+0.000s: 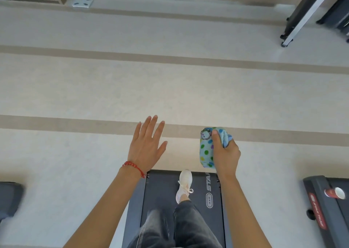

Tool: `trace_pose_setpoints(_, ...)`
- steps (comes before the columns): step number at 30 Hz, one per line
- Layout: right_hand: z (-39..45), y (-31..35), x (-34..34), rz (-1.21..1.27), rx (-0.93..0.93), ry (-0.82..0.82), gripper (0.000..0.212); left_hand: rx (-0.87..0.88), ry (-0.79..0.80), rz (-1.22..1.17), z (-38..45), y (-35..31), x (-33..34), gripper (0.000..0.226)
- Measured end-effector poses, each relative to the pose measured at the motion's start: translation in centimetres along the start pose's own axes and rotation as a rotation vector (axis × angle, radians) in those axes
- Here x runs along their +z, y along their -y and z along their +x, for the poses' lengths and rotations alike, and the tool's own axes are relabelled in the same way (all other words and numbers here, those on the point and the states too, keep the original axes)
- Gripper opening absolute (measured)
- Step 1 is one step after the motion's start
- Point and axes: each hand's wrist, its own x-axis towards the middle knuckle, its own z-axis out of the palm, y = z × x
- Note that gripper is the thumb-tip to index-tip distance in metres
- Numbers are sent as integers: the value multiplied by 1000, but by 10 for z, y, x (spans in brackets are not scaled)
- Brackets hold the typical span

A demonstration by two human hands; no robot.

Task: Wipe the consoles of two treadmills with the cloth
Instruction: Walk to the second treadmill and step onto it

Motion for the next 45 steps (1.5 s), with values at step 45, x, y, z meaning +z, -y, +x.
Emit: trace_pose_setpoints(45,473,-22,220,82,137,-295,31,348,74,-69,521,87,251,56)
